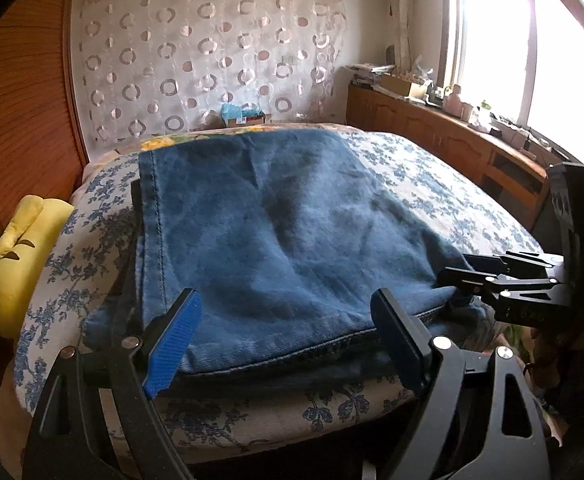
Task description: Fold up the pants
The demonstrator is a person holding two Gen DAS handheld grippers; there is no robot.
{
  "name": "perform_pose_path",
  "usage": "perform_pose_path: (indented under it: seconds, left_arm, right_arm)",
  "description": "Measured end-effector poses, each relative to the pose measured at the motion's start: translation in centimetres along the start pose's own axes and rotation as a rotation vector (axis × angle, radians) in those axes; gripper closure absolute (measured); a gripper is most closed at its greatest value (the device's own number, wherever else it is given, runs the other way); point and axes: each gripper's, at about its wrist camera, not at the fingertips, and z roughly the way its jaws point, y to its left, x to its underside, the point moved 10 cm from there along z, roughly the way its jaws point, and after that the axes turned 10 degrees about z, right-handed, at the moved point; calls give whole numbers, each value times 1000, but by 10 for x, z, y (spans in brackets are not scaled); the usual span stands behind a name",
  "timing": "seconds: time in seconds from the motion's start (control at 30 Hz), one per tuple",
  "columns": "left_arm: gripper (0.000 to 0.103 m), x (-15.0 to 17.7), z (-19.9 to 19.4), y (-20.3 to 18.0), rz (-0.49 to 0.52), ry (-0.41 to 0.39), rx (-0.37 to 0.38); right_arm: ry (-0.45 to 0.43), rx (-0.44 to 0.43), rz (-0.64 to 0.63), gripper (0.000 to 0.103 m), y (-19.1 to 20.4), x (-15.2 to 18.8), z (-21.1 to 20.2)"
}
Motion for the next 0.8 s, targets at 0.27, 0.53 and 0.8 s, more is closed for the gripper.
perform_pose_path:
  seconds: [0.27,0.53,0.8]
  left_arm:
    - [16,11,18,-4,-4,44,-4]
    - [16,19,26,-6,21,64,-18]
    - [16,21,27,-8,25,65,-18]
  right_arm:
    - [-17,-20,1,55,2,2,1]
    - [-26,-24,4,56,6,4,5]
    - [-9,-62,28,67,11,2,12]
